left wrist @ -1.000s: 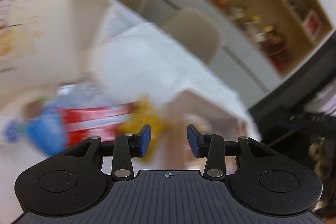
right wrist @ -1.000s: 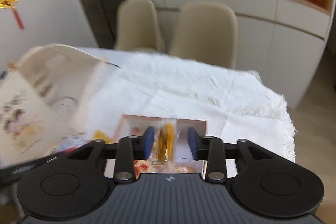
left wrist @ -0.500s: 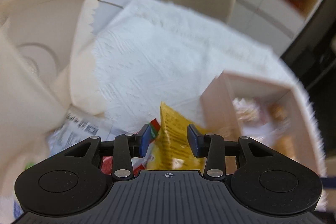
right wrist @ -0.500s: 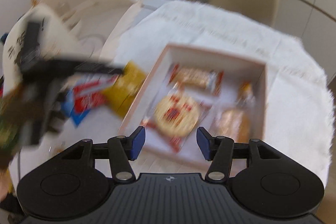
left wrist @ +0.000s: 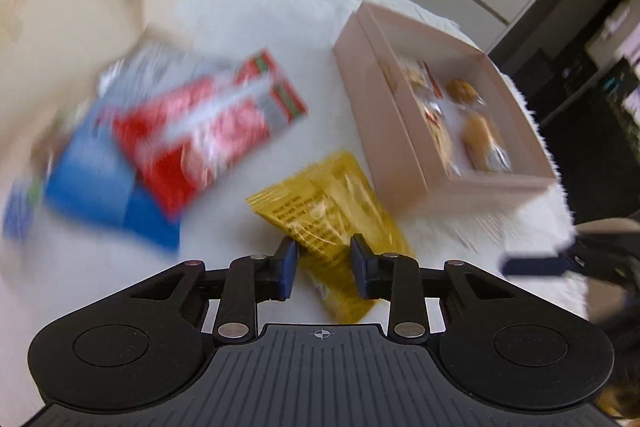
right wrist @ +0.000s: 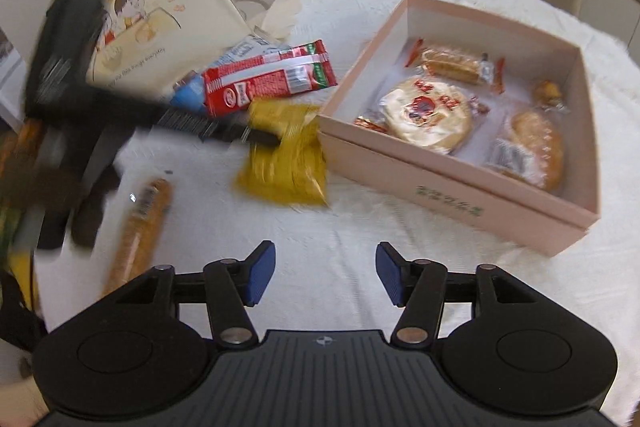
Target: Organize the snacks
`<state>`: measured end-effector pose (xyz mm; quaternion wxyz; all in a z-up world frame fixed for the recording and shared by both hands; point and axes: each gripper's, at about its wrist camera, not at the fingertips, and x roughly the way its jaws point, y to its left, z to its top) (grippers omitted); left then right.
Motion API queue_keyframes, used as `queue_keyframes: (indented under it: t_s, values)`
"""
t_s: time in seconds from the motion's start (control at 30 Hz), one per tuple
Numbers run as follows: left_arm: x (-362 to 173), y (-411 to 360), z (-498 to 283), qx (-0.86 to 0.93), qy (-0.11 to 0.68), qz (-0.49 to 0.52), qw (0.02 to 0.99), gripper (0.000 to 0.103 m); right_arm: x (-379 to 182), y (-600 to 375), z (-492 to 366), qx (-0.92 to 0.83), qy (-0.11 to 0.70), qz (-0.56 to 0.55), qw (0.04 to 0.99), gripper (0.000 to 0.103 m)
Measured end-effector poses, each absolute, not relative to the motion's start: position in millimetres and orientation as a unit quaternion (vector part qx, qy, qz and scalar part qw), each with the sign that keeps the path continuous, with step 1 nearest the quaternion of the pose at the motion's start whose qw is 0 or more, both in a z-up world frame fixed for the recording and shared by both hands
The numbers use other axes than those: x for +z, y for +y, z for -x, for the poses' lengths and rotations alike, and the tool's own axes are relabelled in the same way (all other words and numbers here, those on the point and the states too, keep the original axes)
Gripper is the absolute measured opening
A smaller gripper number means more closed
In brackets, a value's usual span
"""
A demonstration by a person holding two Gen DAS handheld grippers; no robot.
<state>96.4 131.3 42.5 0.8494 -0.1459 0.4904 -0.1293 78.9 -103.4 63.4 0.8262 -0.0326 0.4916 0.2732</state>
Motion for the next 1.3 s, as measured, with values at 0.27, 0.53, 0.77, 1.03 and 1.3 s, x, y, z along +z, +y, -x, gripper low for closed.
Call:
queue_keyframes:
  t_s: [0.27, 0.53, 0.77, 1.03, 1.3]
  values:
    - [63, 171, -29, -0.075, 0.43, 0.241, 0.866, 0.026, 46, -69, -98, 0.256, 0.495, 0.021, 0.83, 0.064]
    - [77, 200, 14, 0.008, 0.428, 0.248, 0.869, 0.028, 31, -3, -108, 0.3, 0.456, 0.142, 0.826, 0.072]
    - [80, 205, -11, 0.0, 0.404, 0.233, 0.885, 0.029, 18, 0, -108, 0.285, 0.463, 0.141, 0.827, 0.07]
    - [88, 191, -122, -0.036, 0.4, 0.136, 0.906, 0.029, 30, -44, -60, 0.293, 0.492, 0.094, 0.814, 0.061]
    - [57, 163, -195, -0.066, 0.447, 0.072, 0.889, 0.032, 31, -84, -31, 0.236, 0.481, 0.108, 0.837, 0.063]
